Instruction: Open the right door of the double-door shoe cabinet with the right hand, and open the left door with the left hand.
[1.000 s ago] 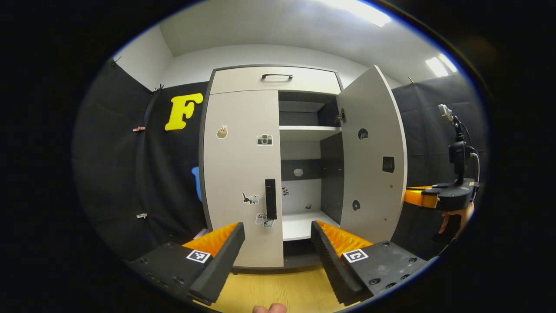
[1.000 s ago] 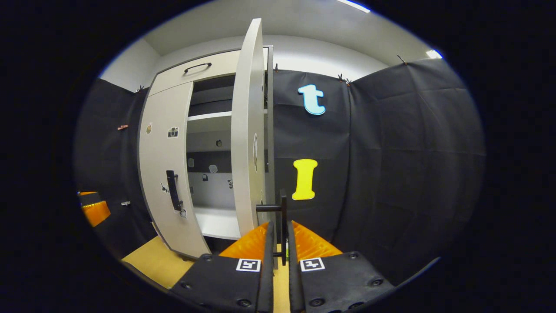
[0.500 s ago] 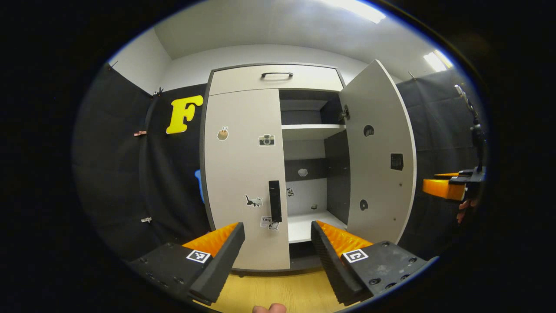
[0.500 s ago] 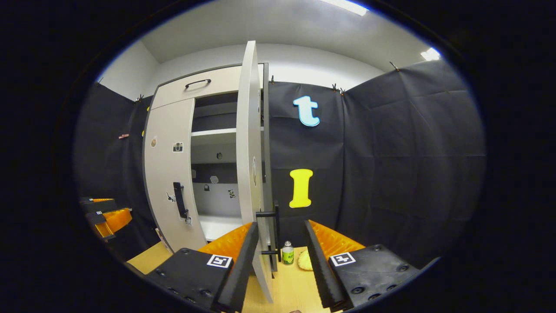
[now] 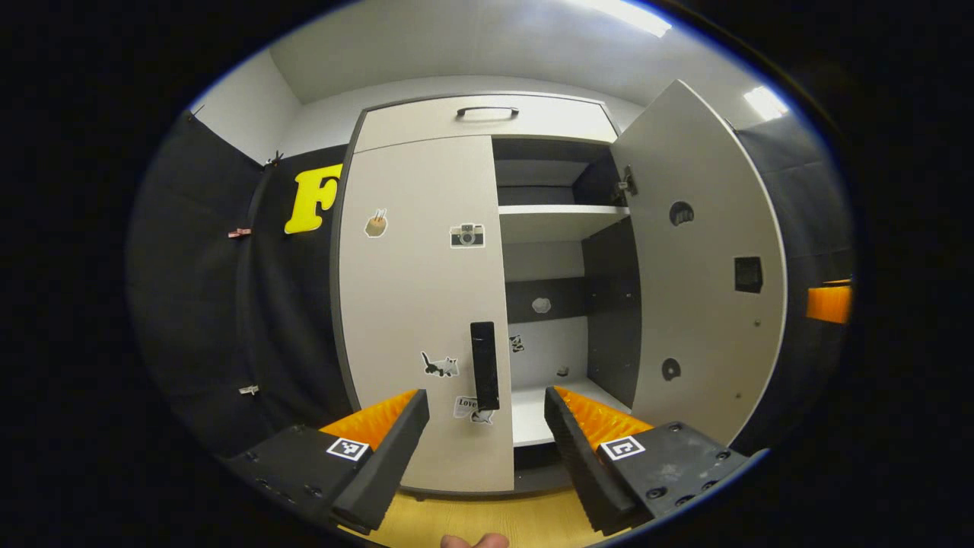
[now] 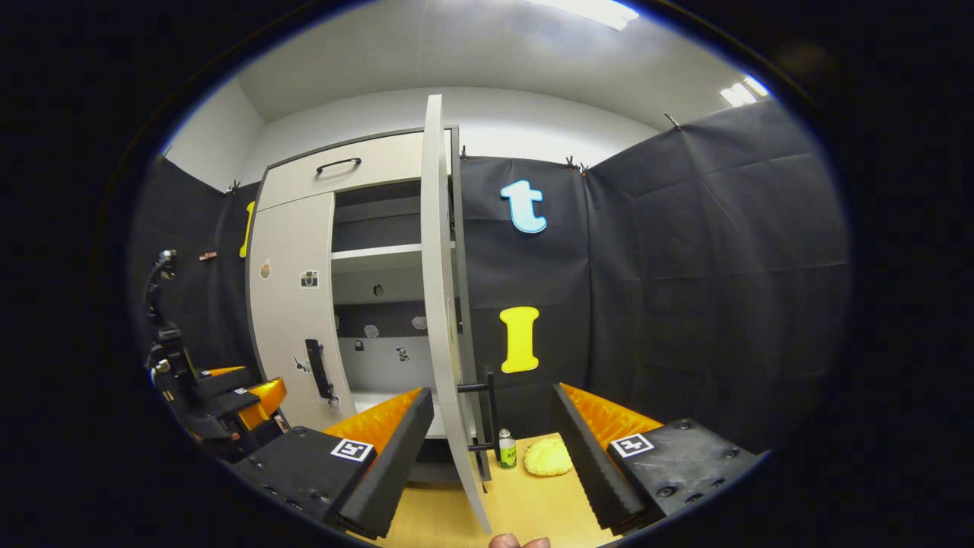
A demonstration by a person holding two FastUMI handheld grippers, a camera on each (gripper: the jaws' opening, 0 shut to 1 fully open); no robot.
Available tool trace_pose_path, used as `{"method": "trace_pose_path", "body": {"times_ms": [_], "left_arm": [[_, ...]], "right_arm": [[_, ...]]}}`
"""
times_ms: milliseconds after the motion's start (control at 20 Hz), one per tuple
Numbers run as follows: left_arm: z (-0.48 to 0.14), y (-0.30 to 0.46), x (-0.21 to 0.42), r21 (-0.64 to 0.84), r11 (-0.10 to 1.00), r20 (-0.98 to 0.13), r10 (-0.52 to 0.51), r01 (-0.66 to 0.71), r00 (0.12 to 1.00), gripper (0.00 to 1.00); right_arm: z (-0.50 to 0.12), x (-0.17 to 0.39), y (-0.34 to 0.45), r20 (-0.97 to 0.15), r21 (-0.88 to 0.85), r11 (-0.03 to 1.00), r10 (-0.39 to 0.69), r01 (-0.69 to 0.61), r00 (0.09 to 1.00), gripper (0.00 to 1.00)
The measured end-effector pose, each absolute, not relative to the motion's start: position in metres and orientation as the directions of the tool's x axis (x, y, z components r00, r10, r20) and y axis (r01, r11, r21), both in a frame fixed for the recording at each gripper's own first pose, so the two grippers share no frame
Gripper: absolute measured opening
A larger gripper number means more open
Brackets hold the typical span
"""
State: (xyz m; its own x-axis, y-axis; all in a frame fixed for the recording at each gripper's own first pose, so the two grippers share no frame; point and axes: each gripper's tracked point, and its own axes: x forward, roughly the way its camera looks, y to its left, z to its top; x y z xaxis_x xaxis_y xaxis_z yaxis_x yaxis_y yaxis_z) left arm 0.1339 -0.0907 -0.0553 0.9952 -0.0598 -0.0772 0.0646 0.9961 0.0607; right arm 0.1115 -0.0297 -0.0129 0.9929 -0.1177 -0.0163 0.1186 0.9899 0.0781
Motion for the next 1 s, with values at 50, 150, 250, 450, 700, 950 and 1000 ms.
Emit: {"method": "trace_pose_path", "body": {"times_ms": [50, 150, 250, 450, 700, 950, 1000], "left_arm": [[-0.06, -0.091, 0.149, 0.063, 0.996, -0.085, -0.058, 0.063, 0.995, 0.95], [-0.075, -0.092, 0.174, 0.052, 0.997, -0.122, -0.05, 0.057, 0.991, 0.95], [-0.08, -0.09, 0.202, 0.049, 0.998, -0.129, -0.039, 0.045, 0.991, 0.95], [-0.092, -0.084, 0.249, 0.082, 0.997, -0.142, -0.003, 0.015, 0.99, 0.95], [-0.105, -0.077, 0.288, 0.03, 0.999, -0.156, 0.027, -0.023, 0.987, 0.94], [-0.101, -0.091, 0.296, 0.002, 1.0, -0.14, -0.021, 0.022, 0.99, 0.64], [-0.103, -0.09, 0.297, 0.009, 1.0, -0.146, -0.003, 0.004, 0.989, 0.5]], "right_arm": [[-0.012, 0.111, -0.03, -0.015, 0.076, 0.99, -0.12, 0.121, 0.993, 0.97], [-0.008, 0.111, -0.033, -0.01, 0.08, 0.988, -0.128, 0.128, 0.992, 0.97], [-0.002, 0.11, -0.036, 0.003, 0.083, 0.987, -0.137, 0.136, 0.991, 0.97], [-0.001, 0.107, -0.042, 0.008, 0.043, 0.989, -0.145, 0.145, 0.989, 1.0], [0.001, 0.1, -0.055, 0.016, 0.009, 0.985, -0.173, 0.173, 0.985, 0.97], [-0.006, 0.098, -0.062, -0.009, 0.001, 0.982, -0.188, 0.188, 0.982, 0.97], [-0.006, 0.096, -0.063, -0.012, 0.001, 0.983, -0.186, 0.186, 0.982, 0.97]]}}
